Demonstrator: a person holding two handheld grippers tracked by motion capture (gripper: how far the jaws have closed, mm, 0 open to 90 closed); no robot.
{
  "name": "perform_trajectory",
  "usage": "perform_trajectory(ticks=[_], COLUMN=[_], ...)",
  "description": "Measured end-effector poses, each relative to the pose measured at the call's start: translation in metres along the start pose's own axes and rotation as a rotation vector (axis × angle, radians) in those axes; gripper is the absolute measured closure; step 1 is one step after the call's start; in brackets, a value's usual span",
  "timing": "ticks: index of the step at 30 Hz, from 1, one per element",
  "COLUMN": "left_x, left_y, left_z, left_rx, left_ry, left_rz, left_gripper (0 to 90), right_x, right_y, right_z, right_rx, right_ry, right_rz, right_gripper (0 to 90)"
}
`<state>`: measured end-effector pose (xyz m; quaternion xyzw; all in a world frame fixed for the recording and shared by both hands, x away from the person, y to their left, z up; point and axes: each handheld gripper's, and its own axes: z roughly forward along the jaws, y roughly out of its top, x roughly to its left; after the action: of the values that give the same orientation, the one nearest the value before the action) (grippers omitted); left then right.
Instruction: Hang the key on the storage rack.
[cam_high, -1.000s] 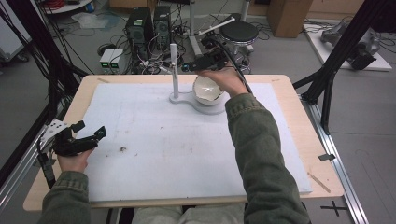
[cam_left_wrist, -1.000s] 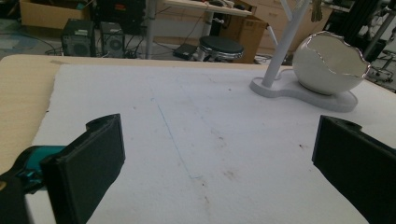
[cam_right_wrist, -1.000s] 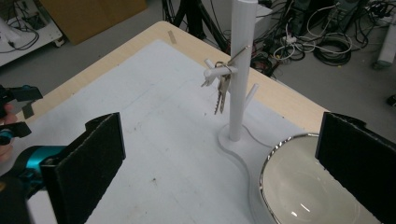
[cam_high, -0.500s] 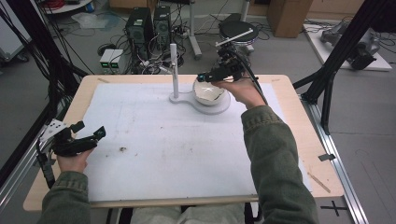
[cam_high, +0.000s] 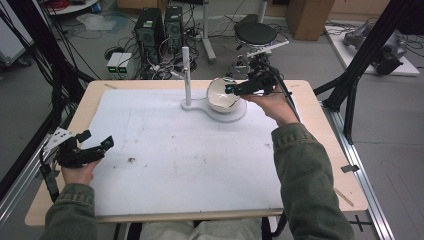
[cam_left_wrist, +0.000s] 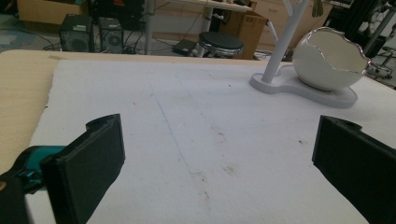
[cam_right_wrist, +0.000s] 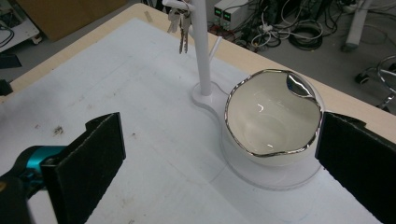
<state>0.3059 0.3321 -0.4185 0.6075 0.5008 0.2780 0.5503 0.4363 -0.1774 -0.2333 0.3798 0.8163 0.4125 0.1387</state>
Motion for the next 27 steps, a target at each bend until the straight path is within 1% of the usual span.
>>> perform_trajectory(ticks=[1,4,5,6,10,11,13,15,17,18,22,24,25,27], left_x=[0.0,0.0,0.0,0.0,0.0,0.0,0.0,0.0,0.0,0.0,0.0,0.0,0.0,0.0], left_y=[0.0,0.0,0.0,0.0,0.0,0.0,0.0,0.0,0.0,0.0,0.0,0.0,0.0,0.0], left_z=[0.0,0.0,0.0,0.0,0.0,-0.001,-0.001,-0.001,-0.001,-0.001,-0.001,-0.001,-0.001,-0.001], left_rx=[-0.001,-0.003,-0.003,-0.003,-0.001,-0.001,-0.002,-0.001,-0.001,0.0,0.0,0.001,0.001,0.004], left_ry=[-0.001,0.001,0.001,0.001,0.001,0.002,0.003,0.003,0.002,0.001,0.001,0.001,0.001,0.0], left_rz=[0.0,-0.001,-0.001,-0.002,-0.001,-0.001,-0.002,-0.002,0.0,0.0,0.001,0.001,0.002,0.002], left_gripper=[2.9,2.9,2.9,2.9,2.9,2.9,2.9,2.9,2.9,2.9,2.9,2.9,2.9,2.9], right_x=[-0.001,-0.003,-0.003,-0.005,-0.01,-0.011,-0.013,-0.016,-0.02,-0.02,-0.023,-0.025,-0.026,-0.027], right_y=[-0.005,-0.009,-0.01,-0.013,-0.02,-0.023,-0.025,-0.029,-0.036,-0.036,-0.046,-0.049,-0.052,-0.054], right_z=[-0.001,-0.002,-0.003,-0.006,-0.01,-0.011,-0.011,-0.012,-0.015,-0.015,-0.018,-0.02,-0.022,-0.023], right_rx=[0.006,0.017,0.016,0.001,0.0,0.0,-0.003,0.006,-0.006,-0.006,-0.006,-0.001,-0.01,-0.013], right_ry=[-0.001,-0.006,-0.01,-0.008,-0.017,-0.019,-0.022,-0.029,-0.039,-0.039,-0.053,-0.061,-0.057,-0.058], right_rz=[0.001,-0.004,0.0,0.002,0.017,0.027,0.03,0.036,0.045,0.045,0.058,0.055,0.066,0.071], right_gripper=[0.6,0.6,0.6,0.6,0.6,0.6,0.6,0.6,0.6,0.6,0.6,0.6,0.6,0.6])
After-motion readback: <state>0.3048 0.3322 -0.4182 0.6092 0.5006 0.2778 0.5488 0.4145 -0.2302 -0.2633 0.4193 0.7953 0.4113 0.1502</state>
